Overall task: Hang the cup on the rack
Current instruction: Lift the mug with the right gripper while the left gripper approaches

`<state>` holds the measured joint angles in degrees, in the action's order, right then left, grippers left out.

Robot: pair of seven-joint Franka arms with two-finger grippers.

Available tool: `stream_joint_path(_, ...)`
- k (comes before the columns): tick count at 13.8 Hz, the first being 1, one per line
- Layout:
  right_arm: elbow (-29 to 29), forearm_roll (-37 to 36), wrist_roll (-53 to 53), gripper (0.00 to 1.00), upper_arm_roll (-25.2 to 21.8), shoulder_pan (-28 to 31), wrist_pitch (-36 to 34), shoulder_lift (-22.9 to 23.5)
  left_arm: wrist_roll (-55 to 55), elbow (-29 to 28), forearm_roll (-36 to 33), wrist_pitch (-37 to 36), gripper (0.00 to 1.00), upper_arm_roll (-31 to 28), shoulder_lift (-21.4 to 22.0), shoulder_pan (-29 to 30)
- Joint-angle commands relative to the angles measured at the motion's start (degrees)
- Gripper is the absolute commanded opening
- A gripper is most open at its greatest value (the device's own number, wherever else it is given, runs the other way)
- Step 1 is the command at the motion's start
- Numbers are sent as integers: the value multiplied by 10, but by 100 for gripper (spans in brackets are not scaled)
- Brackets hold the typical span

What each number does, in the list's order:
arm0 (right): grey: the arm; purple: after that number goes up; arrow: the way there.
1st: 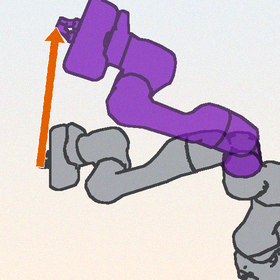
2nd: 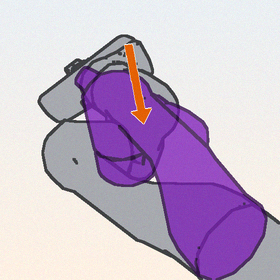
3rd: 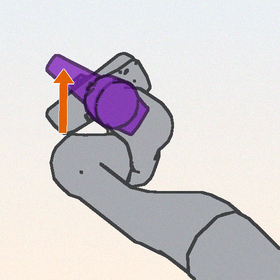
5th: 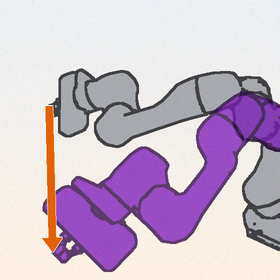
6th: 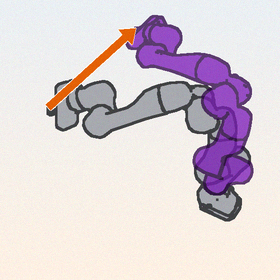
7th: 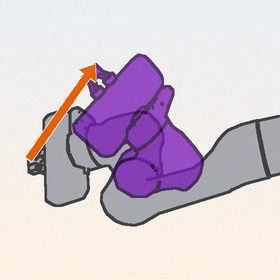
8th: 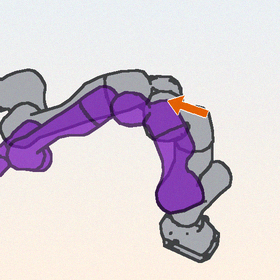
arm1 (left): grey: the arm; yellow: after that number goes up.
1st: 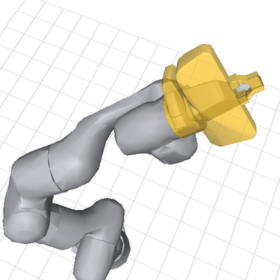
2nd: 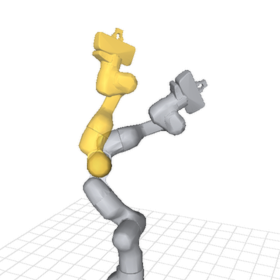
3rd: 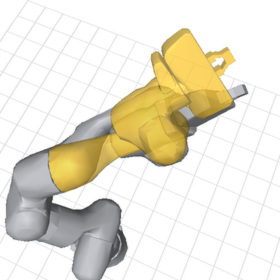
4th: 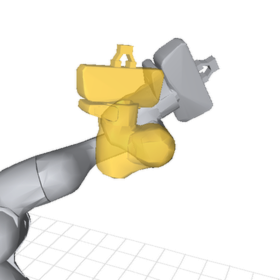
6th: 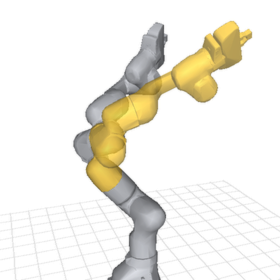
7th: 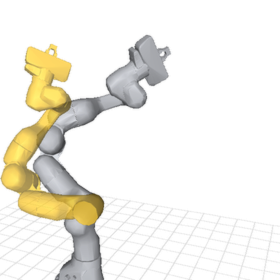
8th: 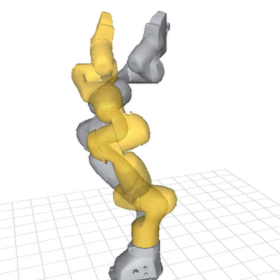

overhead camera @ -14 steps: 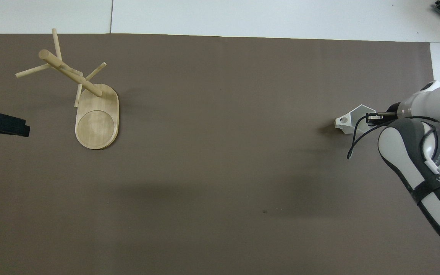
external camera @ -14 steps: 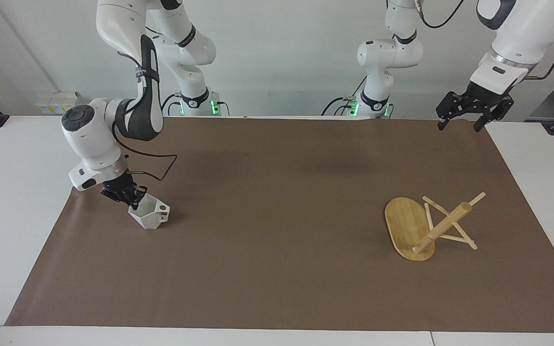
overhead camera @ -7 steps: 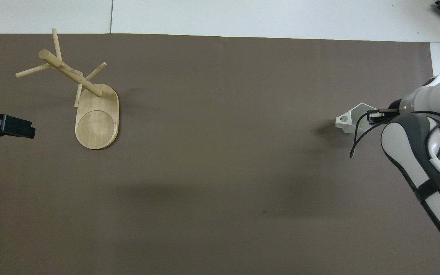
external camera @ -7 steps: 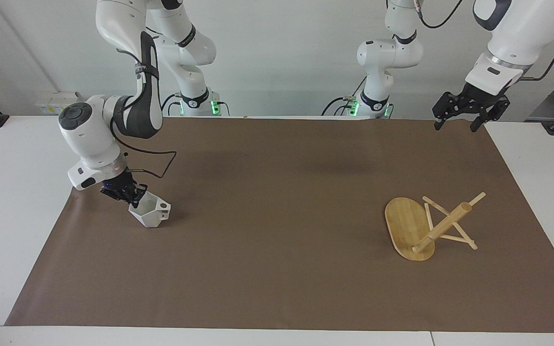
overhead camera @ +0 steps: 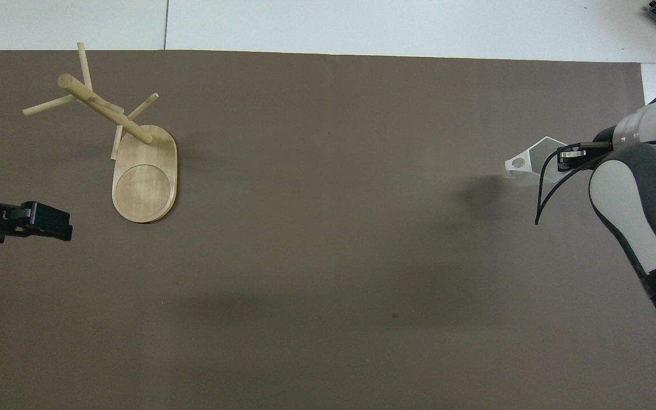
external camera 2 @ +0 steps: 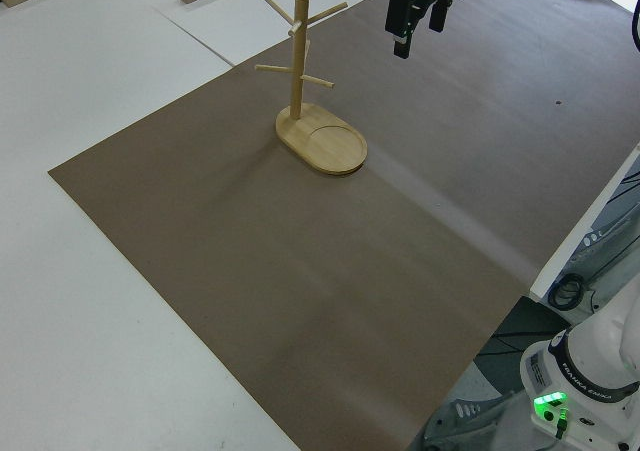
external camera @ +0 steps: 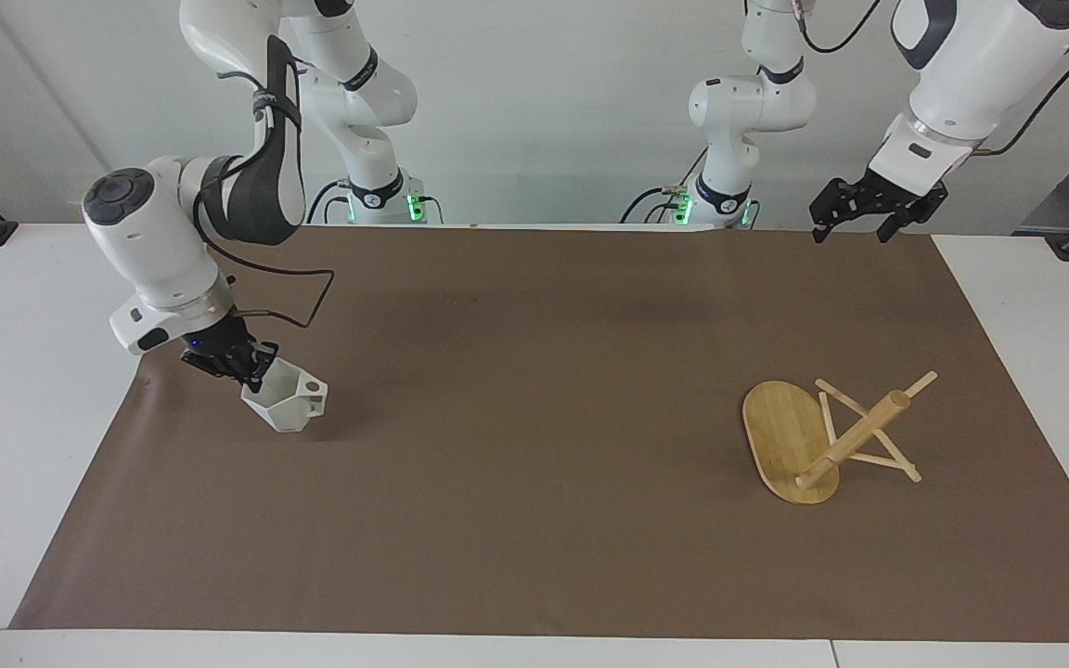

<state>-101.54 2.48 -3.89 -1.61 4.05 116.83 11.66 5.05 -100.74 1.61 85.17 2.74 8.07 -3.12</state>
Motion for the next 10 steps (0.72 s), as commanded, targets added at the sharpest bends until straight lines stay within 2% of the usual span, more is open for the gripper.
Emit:
stream_joint_path(1, 34, 23, 3, 0, 14, 4, -39, -2, 77, -60, 16, 5, 100, -5, 44, -35)
stream_joint_path(4, 48, 61, 30, 0, 34, 4, -63, -14, 279, -98, 121, 38, 100, -4, 62, -48)
stream_joint_path(6, 47, 96, 34, 0, 43, 4, -65, -21, 392, -103, 168, 70, 100, -4, 64, -65)
stream_joint_path(8, 47, 143, 35, 0, 51, 4, -63, -24, 531, -114, 246, 124, 100, -5, 64, -66)
stream_joint_path(10, 47, 170, 35, 0, 76, 4, -58, -24, 594, -124, 289, 161, 100, 0, 65, -71)
